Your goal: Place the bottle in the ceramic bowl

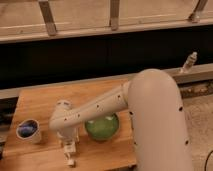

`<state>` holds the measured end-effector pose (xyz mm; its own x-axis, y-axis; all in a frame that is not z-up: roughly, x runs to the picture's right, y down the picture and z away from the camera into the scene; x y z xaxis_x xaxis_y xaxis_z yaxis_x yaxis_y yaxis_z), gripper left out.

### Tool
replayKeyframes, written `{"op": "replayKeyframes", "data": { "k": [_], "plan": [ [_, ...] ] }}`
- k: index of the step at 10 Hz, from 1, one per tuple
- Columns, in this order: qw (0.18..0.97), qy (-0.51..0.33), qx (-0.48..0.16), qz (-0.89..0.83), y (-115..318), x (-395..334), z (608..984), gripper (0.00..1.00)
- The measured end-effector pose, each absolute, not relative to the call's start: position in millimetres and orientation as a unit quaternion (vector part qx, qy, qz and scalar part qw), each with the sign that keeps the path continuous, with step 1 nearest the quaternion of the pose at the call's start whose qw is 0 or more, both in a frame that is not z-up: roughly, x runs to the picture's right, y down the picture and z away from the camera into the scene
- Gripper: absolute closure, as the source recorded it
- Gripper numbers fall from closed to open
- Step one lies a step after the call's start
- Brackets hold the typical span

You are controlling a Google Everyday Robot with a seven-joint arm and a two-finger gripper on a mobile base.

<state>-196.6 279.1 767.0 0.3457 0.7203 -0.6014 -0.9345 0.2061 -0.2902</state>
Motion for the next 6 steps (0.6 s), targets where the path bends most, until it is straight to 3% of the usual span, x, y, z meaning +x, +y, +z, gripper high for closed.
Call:
{"op": "replayKeyframes", "data": {
  "k": [2,6],
  "plan": [
    [0.764,0.144,-0.33,0.536,272,-203,756,0.98],
    [0.788,0.089,-0.33,0.512,235,-213,720,1.0]
  ]
}}
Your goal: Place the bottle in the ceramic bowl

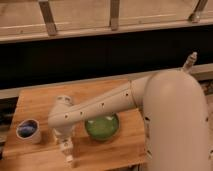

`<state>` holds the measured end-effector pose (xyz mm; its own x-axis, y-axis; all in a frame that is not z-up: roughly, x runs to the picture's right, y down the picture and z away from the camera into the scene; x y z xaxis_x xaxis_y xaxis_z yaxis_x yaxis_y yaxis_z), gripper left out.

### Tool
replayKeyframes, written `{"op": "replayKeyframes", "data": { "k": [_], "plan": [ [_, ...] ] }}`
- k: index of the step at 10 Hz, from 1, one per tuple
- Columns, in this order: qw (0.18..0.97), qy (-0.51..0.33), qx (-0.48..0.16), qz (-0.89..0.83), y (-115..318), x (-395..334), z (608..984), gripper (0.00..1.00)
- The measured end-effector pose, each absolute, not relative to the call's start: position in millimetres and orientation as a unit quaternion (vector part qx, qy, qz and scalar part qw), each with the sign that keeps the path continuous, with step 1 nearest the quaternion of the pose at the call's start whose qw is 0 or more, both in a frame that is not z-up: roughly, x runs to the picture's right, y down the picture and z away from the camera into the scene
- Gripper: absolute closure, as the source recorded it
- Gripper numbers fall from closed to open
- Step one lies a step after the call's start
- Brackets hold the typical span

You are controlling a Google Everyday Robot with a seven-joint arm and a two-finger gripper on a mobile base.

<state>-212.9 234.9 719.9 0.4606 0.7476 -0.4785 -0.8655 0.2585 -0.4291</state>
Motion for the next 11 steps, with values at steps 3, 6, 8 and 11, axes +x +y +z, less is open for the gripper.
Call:
{"op": "replayKeyframes", "data": {
  "k": [3,6,8,11],
  "plan": [
    [0.808,0.052,-0.311,0.498,165,-201,680,1.0],
    [0.814,0.043,-0.288,0.502,104,-160,688,1.0],
    [0.813,0.05,-0.276,0.51,78,-129,706,1.0],
    [0.8,0.058,-0.268,0.534,72,-72,731,1.0]
  ]
}}
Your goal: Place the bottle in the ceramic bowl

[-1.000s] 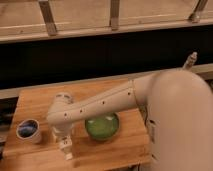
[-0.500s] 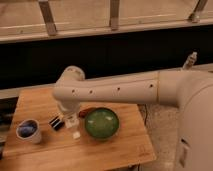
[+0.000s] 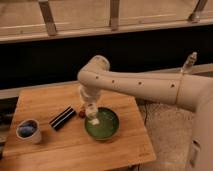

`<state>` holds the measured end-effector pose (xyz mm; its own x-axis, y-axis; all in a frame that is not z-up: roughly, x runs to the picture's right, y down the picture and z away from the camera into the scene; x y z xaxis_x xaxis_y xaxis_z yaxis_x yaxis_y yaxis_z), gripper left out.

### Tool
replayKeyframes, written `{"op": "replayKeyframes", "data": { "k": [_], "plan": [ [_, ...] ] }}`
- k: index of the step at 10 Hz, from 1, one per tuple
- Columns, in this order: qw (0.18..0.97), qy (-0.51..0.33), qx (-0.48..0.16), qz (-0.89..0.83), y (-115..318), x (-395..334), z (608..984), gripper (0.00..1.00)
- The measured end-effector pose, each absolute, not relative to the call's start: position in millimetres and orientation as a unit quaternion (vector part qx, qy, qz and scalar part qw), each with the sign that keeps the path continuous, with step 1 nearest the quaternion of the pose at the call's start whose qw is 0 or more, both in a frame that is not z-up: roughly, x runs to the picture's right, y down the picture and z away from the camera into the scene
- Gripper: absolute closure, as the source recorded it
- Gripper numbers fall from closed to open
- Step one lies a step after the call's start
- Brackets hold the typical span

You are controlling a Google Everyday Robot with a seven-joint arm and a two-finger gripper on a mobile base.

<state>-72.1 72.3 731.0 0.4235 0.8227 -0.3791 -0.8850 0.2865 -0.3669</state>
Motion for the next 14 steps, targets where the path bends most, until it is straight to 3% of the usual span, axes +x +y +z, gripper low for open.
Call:
{"op": "replayKeyframes", "data": {
  "k": [4,5,12,14],
  "plan": [
    [0.777,0.07,-0.28,0.559,109,-33,762,1.0],
    [0.778,0.069,-0.281,0.557,109,-35,762,0.95],
    [0.778,0.07,-0.282,0.557,110,-35,762,0.25],
    [0.778,0.069,-0.282,0.557,110,-36,762,0.2]
  ]
}}
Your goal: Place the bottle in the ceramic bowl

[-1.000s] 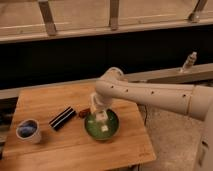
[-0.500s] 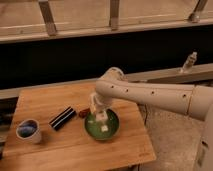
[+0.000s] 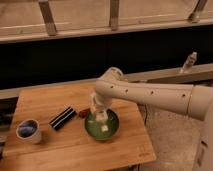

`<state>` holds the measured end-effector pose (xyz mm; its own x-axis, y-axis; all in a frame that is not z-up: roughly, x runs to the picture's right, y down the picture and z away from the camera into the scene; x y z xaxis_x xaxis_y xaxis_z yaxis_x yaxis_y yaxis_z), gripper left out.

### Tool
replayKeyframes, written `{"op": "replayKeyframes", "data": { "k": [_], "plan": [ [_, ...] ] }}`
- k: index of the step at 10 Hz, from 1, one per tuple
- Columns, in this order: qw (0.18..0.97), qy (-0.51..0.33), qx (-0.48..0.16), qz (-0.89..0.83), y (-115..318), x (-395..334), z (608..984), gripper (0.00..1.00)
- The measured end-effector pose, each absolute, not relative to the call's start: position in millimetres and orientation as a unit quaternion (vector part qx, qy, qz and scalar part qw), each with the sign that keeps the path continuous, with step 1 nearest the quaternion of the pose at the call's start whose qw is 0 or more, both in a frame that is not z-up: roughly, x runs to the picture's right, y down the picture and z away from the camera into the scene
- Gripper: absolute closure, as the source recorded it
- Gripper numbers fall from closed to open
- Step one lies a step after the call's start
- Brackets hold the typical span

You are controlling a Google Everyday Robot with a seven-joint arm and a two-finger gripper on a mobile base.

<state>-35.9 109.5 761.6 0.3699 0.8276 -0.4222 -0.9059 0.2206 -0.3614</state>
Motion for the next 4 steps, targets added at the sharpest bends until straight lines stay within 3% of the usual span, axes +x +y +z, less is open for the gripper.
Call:
{"op": "replayKeyframes", "data": {
  "k": [4],
  "plan": [
    [0.778,0.07,-0.282,0.557,109.6,-35.4,761.5,0.2]
  ]
}}
